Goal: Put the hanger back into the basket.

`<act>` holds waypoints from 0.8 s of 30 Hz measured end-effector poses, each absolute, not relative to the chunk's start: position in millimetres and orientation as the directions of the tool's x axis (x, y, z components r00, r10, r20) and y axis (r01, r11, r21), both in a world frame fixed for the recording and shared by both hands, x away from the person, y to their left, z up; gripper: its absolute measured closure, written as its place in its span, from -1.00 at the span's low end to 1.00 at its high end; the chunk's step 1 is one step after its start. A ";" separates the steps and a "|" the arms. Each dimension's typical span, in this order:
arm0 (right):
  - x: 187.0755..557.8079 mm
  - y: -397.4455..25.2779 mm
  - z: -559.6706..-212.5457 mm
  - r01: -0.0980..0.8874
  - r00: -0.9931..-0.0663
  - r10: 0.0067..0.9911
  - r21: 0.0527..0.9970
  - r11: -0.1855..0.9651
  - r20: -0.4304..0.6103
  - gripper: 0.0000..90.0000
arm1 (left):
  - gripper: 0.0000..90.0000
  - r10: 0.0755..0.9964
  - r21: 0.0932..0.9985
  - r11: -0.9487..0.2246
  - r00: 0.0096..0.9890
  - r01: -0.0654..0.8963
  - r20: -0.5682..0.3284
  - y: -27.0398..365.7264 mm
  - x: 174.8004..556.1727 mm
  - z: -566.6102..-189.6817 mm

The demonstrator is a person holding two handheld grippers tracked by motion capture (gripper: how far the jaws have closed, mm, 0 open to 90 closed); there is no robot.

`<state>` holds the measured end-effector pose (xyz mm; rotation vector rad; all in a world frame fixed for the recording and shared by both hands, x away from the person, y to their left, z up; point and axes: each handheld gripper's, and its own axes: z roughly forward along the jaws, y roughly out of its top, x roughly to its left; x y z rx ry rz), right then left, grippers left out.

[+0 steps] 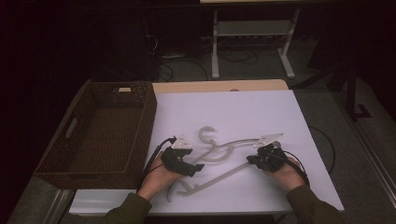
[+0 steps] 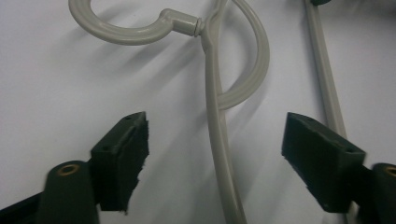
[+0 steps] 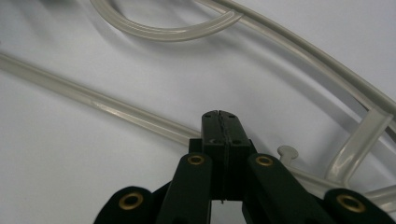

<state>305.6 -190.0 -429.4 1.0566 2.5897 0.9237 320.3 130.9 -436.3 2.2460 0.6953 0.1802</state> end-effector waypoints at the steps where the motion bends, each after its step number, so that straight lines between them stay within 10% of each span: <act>1: 305.6 -189.9 -429.4 0.564 -0.726 0.686 0.616 0.550 0.051 1.00 | -0.39 0.534 0.708 -0.563 0.841 0.427 -0.083 129.5 321.2 -436.7; 24: 305.9 -191.0 -429.5 0.568 -0.724 0.687 0.618 0.543 0.062 1.00 | 0.61 0.507 0.646 -0.649 0.861 0.402 -0.027 113.2 324.2 -440.2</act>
